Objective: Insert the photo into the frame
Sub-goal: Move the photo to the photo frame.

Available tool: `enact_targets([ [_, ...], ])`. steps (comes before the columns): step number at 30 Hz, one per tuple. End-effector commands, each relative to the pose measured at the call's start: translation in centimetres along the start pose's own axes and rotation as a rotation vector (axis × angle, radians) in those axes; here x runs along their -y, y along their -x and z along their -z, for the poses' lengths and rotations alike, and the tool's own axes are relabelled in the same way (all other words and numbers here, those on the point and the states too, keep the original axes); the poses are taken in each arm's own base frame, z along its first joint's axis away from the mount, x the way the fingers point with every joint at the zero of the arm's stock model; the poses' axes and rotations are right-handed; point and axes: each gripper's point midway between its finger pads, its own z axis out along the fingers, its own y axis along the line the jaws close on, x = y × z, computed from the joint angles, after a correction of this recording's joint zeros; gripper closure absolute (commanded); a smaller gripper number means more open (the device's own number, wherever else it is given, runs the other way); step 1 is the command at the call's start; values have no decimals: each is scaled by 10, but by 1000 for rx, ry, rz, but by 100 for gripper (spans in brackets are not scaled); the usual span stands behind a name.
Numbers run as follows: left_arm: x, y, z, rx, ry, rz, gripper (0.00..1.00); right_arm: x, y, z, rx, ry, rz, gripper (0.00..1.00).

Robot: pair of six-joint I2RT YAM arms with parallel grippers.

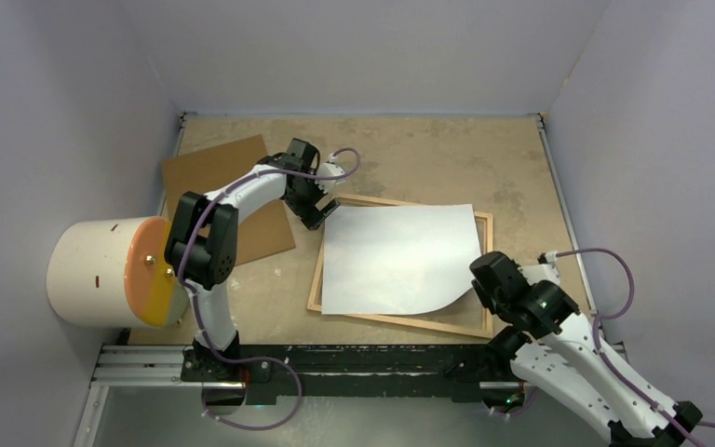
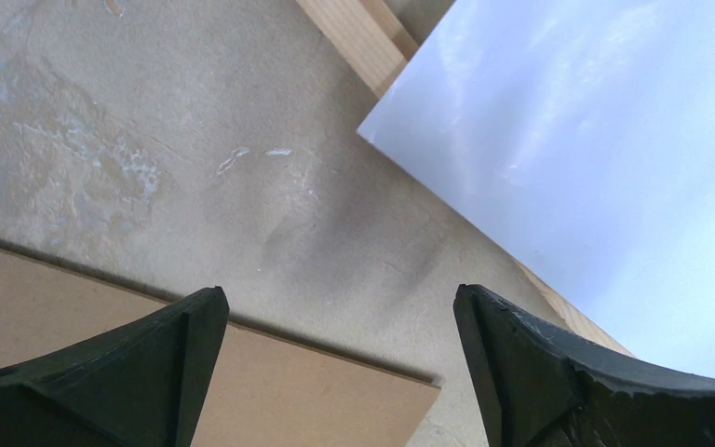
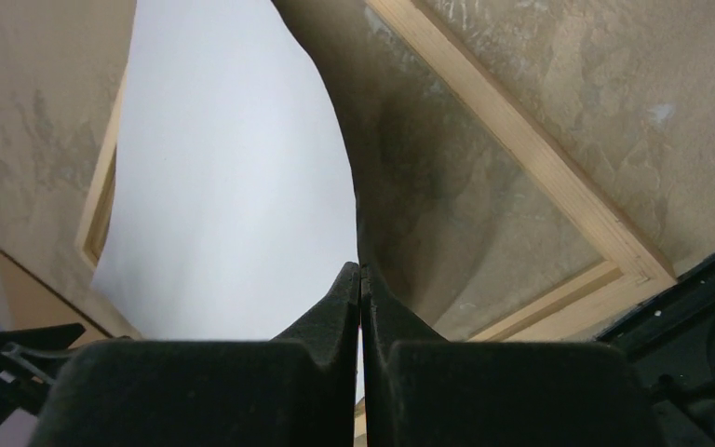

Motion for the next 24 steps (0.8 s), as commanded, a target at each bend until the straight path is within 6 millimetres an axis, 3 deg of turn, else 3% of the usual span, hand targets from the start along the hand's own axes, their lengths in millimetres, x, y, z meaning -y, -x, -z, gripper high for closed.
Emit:
enact_targets([
  [1,8,19,11,72,-49,13,0,-19,10,5,37,60,-82,100],
  [6,15,20,10,93,-45,17,0,-22,14,10,43,53,-24,100],
  [10,6,27,1,94,-10,31,0,-20,11,14,16,54,16,100],
  [19,-5,42,0,113,24,37,0,10,18,27,-5,40,8,100],
  [24,-3,43,0,110,21,36,0,8,10,31,-53,55,37,100],
])
